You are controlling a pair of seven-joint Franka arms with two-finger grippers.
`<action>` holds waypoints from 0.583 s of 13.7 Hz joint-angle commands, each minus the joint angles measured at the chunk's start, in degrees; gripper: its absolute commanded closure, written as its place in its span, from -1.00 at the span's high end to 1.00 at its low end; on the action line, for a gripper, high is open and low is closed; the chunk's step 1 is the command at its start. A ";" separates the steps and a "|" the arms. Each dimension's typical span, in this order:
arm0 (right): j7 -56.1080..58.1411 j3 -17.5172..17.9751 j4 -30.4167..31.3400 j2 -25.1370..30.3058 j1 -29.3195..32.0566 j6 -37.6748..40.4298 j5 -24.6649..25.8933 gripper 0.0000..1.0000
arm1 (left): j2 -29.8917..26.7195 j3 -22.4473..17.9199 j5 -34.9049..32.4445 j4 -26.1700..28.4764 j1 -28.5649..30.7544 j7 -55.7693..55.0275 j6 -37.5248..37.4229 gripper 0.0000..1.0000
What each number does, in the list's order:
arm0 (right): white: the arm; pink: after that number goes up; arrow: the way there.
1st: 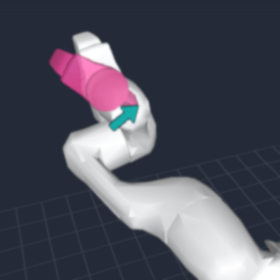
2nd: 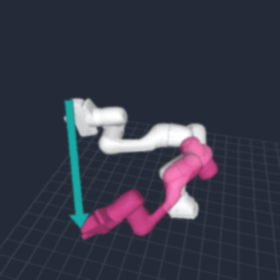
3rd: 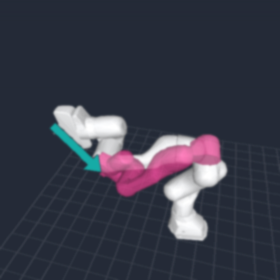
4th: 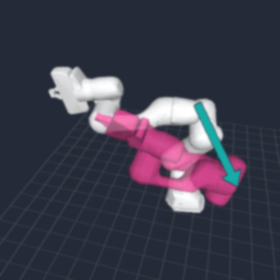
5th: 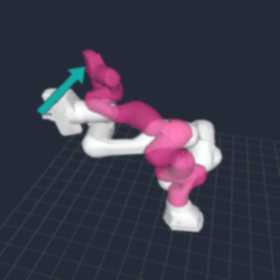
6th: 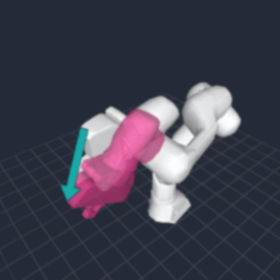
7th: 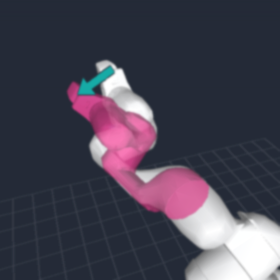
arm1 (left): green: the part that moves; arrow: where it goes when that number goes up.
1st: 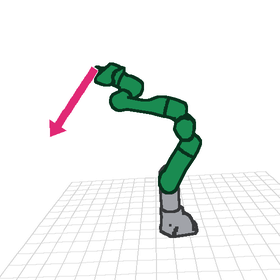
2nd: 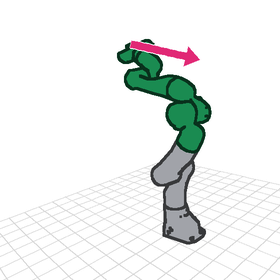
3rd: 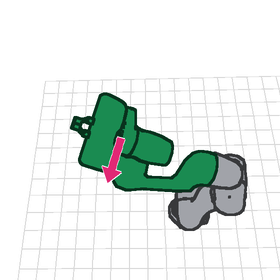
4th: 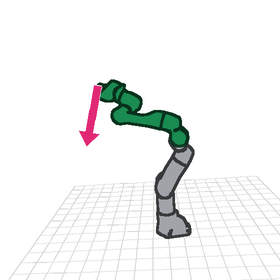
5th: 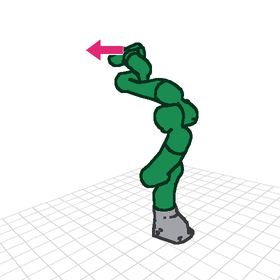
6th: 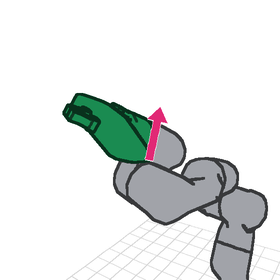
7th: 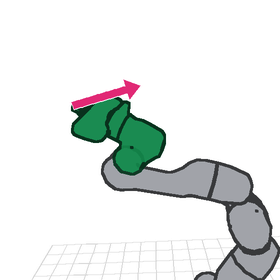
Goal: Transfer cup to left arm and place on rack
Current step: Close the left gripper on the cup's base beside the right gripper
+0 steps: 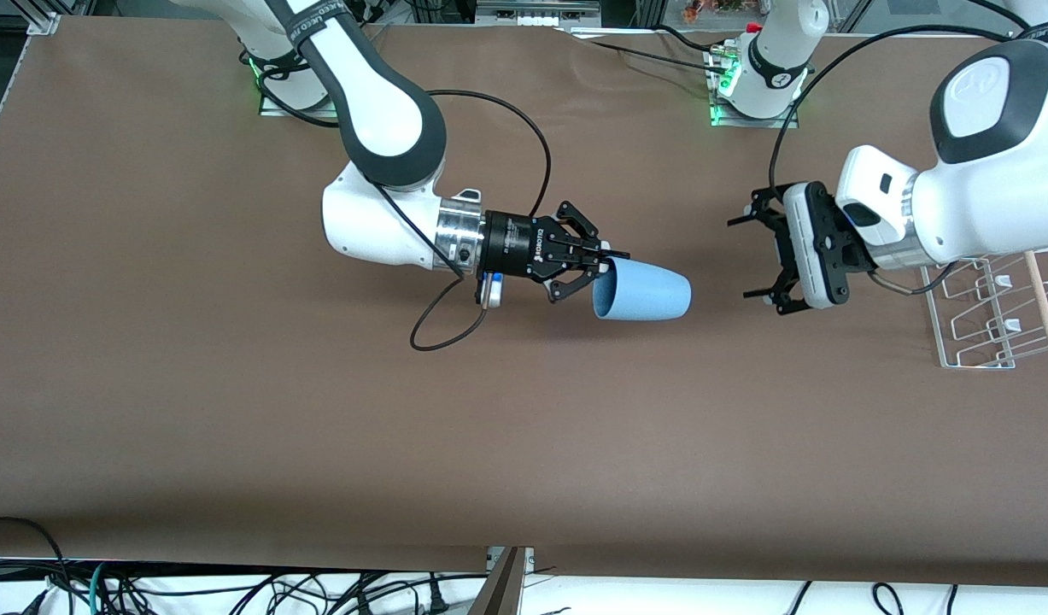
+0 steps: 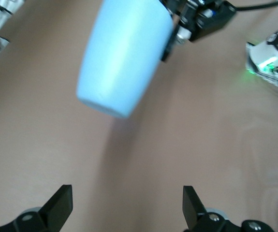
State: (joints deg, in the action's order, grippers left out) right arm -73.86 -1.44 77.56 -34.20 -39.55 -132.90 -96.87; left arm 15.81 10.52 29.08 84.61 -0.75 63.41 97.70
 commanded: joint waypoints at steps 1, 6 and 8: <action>-1.11 -0.31 -2.06 -0.87 -0.88 -1.66 -1.13 -1.00 | 0.28 1.24 -3.13 0.03 -1.96 1.98 7.04 1.00; -0.85 -0.31 -3.47 -2.45 -3.16 -5.18 -1.13 -1.00 | 2.56 4.24 -7.37 -0.06 -3.99 2.07 16.28 1.00; -0.76 -0.31 -3.73 -2.54 -3.16 -5.27 -1.13 -1.00 | 2.74 4.42 -11.31 -0.06 -5.22 2.07 19.79 1.00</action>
State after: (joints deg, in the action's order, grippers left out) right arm -74.08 -1.51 76.49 -35.51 -42.05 -137.99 -96.91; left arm 18.19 14.59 20.86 84.65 -5.05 64.57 113.77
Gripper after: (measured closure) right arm 0.947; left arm 0.000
